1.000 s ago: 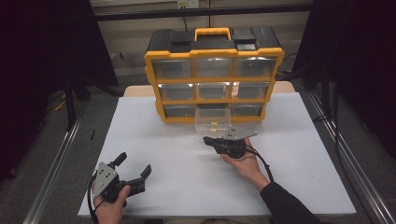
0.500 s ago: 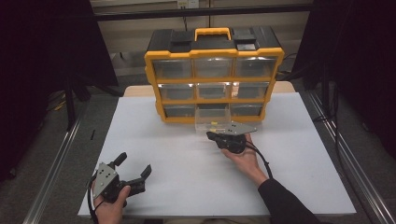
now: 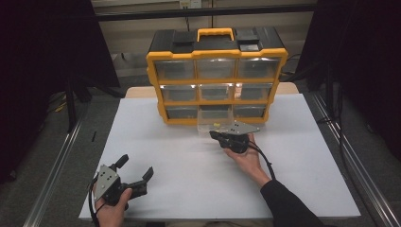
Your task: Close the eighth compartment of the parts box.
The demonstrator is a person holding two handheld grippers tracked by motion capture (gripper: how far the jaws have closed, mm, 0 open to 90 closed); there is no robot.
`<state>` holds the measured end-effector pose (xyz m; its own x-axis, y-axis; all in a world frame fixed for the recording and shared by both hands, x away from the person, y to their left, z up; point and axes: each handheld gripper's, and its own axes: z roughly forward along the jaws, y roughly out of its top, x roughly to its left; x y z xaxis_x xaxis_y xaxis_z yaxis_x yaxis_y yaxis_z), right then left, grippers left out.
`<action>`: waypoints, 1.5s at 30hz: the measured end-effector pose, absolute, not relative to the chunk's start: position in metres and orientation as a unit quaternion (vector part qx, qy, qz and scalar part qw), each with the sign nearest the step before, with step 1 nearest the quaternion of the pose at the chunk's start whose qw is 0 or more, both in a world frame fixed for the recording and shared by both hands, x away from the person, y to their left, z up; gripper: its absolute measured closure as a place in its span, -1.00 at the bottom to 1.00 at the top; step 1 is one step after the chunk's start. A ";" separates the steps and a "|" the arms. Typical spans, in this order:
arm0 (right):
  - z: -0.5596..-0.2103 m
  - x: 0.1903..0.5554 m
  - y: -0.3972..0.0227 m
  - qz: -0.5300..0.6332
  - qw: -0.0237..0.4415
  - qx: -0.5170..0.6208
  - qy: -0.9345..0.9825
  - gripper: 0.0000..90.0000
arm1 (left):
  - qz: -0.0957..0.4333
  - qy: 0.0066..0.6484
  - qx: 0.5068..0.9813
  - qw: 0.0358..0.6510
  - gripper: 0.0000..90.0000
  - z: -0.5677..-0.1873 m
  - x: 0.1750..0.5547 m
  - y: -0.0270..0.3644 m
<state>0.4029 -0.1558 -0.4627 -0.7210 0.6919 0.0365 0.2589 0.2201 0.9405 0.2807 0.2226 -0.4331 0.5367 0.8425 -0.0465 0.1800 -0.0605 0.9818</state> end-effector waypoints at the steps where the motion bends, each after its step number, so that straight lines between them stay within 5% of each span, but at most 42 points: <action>1: -0.462 0.403 -0.156 0.541 0.201 0.315 0.754 1.00 | 0.292 0.383 0.667 0.568 -0.93 -0.433 0.281 0.223; 45: -0.458 0.417 -0.151 0.538 0.217 0.314 0.752 1.00 | 0.293 0.383 0.668 0.566 -0.93 -0.433 0.281 0.223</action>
<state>0.4170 -0.1509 -0.4582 -0.7085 0.7056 0.0121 0.2390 0.2237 0.9449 0.2809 0.2233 -0.4326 0.5352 0.8437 -0.0415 0.1792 -0.0654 0.9816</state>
